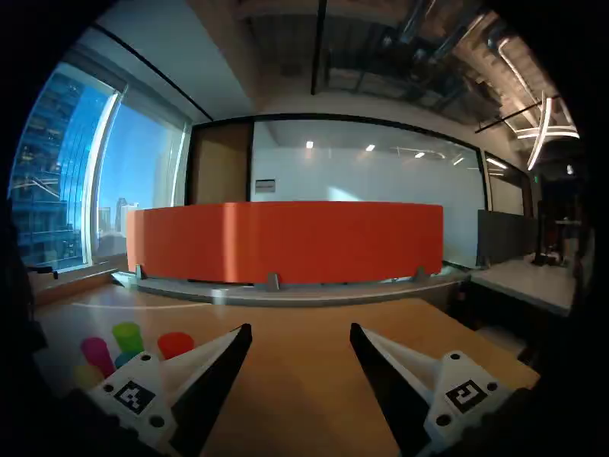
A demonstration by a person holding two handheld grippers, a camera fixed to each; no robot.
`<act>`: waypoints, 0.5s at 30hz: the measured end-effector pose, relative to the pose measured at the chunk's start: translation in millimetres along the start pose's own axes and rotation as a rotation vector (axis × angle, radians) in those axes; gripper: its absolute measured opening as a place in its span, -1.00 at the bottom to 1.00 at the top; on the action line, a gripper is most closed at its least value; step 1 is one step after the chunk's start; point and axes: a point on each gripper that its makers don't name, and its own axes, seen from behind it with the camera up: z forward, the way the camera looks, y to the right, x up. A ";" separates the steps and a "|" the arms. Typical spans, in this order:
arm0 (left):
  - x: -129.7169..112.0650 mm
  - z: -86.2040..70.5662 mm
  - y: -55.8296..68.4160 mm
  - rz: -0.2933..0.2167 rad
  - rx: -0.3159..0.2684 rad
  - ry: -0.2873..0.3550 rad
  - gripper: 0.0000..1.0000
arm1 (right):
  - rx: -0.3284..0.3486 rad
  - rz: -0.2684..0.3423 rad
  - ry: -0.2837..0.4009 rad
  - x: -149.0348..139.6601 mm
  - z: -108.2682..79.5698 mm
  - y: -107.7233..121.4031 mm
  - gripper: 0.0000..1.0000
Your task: Pour water
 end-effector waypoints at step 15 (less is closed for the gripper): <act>88.0 15.0 27.1 -0.029 -0.135 -0.025 0.96 | 0.068 0.001 -0.011 80.7 6.4 -13.3 1.00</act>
